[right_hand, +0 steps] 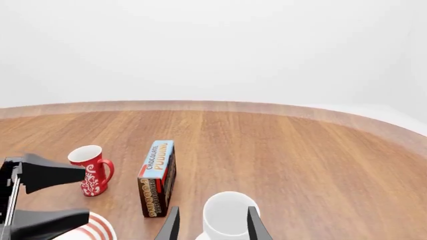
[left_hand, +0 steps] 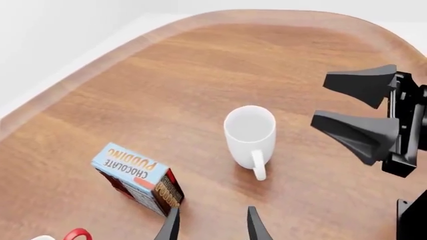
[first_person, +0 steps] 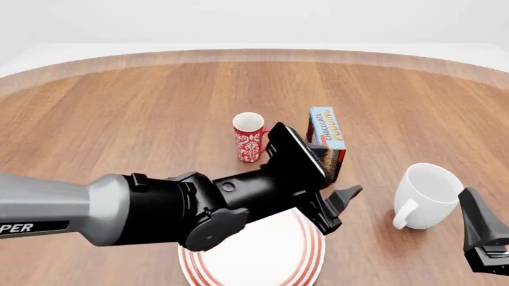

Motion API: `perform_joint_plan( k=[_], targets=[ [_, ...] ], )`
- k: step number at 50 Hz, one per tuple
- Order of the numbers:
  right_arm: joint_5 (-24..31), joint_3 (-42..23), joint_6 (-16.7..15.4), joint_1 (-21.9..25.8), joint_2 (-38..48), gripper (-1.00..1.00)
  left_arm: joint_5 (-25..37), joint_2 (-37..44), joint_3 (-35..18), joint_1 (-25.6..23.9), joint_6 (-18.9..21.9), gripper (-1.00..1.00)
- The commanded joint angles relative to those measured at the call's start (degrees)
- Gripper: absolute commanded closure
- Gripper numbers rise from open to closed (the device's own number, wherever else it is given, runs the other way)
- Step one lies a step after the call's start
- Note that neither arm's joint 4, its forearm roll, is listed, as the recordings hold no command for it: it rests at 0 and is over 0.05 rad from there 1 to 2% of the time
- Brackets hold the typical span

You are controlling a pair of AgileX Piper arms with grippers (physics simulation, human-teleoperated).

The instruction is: Pick up the white mug and put it on the plate, and put the chocolate pudding to the right of the plate.

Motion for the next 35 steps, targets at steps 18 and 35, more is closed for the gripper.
perform_joint_plan(
  k=[18, 35],
  targets=[
    [0.1, 0.0, 0.3, -0.1, 0.0, -1.0, 3.1, 6.4, -6.8, -0.8, -1.6, -1.0],
    [0.1, 0.0, 0.3, 0.0, -0.1, -1.0, 5.4, 9.9, -11.1, -0.7, -2.6, -1.0]
  ],
)
